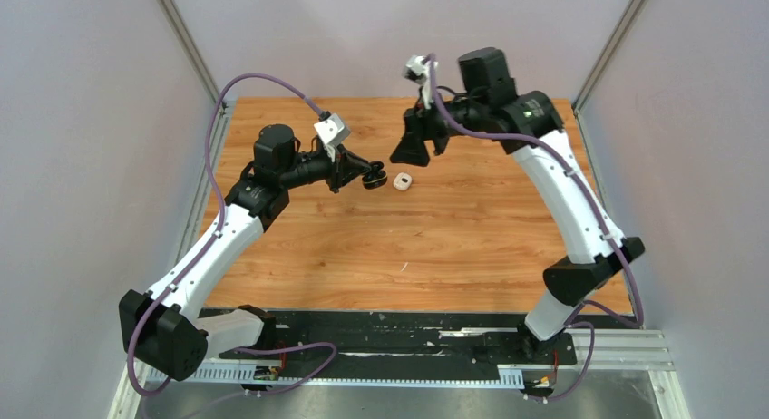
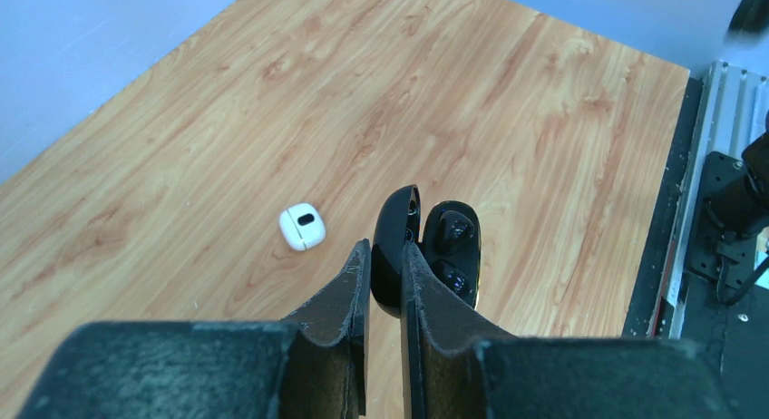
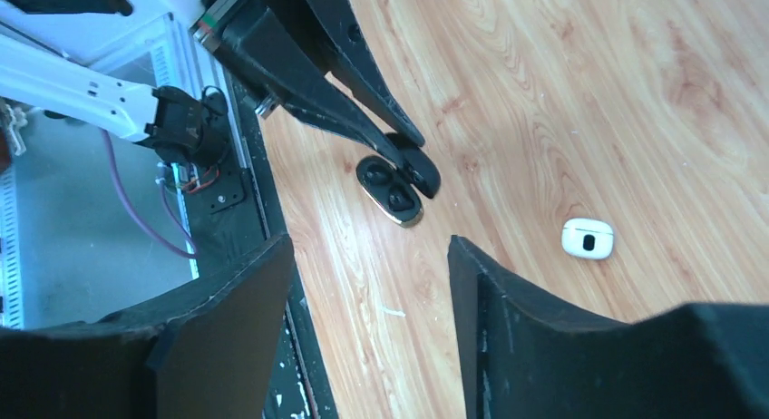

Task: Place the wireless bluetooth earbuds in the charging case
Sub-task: Place the earbud in the charging case, then close the charging case.

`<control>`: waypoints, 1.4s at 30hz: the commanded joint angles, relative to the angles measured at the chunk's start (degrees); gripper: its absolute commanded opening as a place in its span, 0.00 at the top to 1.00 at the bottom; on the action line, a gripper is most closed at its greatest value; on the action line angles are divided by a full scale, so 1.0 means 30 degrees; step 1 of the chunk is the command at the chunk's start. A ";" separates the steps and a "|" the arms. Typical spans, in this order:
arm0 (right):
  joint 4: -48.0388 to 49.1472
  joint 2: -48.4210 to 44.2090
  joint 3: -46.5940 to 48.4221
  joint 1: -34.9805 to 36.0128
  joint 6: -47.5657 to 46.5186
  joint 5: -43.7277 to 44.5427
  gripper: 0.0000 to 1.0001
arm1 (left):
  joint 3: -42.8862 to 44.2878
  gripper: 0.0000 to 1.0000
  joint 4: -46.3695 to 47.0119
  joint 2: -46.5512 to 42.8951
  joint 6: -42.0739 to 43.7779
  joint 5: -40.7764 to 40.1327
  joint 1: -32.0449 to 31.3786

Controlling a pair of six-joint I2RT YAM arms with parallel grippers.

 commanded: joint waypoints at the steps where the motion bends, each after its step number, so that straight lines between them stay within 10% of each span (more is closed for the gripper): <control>1: 0.0810 -0.1969 -0.3229 -0.2058 -0.1277 -0.4146 0.35 | 0.0977 1.00 0.0648 -0.0308 0.0712 0.1269 0.0021; 9: 0.8154 -0.5358 -1.1540 -0.2357 -0.3761 -0.8158 0.14 | 0.1331 1.00 0.4572 -0.0386 -0.0441 0.4076 0.0110; 22: 1.2479 -0.3347 -1.0499 -0.1886 0.1485 -0.9320 0.29 | 0.2513 1.00 0.5012 0.1080 -0.2692 0.5132 0.0093; 27: 1.3149 -0.3163 -1.0702 -0.1812 0.2895 -0.9447 0.47 | 0.2545 1.00 0.4966 0.1184 -0.2364 0.4530 0.0095; 34: 1.3238 -0.3014 -1.1087 -0.1855 0.3713 -0.8616 0.96 | 0.2572 1.00 0.5363 0.1053 -0.2907 0.4369 0.0093; 37: 1.3245 -0.2994 -1.1208 -0.1871 0.4115 -0.8108 1.00 | 0.2774 1.00 0.5002 0.0840 -0.3123 0.4094 0.0093; 39: 1.3272 -0.3001 -1.1244 -0.1878 0.4121 -0.7942 1.00 | 0.3168 0.91 0.4439 0.0715 -0.3230 0.4536 0.0093; 42: 1.3237 -0.3041 -1.1271 -0.1878 0.3698 -0.7544 1.00 | 0.3765 0.48 0.3229 0.0745 -0.3994 0.5606 0.0097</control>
